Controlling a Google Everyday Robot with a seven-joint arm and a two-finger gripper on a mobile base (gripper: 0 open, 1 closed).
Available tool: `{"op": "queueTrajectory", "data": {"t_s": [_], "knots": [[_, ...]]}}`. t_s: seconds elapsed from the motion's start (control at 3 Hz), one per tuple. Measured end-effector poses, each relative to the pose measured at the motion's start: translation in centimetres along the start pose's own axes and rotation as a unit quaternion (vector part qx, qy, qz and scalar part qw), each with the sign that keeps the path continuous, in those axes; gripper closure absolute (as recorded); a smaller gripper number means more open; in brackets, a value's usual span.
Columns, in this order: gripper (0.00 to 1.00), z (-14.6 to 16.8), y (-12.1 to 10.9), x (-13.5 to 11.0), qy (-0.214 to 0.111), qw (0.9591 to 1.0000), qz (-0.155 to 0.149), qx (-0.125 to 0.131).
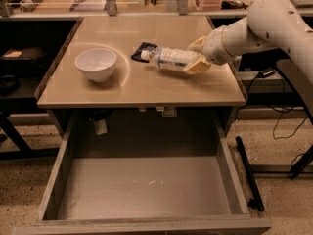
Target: Pick blue plastic bottle from top drawer and place on counter
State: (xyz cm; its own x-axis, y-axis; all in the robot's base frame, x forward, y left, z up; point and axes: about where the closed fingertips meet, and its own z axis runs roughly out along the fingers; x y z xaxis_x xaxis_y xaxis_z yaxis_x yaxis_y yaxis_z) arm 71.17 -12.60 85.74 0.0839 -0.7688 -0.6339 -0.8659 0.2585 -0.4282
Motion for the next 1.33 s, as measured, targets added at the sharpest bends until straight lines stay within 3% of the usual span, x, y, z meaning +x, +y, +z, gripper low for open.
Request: {"op": "queueTrajectory", "data": {"t_s": [1.0,1.33], "knots": [[0.1,0.01,0.01,0.0,0.0,1.0,0.0,0.0],[0.0,0.01,0.01,0.0,0.0,1.0,0.0,0.0]]}}
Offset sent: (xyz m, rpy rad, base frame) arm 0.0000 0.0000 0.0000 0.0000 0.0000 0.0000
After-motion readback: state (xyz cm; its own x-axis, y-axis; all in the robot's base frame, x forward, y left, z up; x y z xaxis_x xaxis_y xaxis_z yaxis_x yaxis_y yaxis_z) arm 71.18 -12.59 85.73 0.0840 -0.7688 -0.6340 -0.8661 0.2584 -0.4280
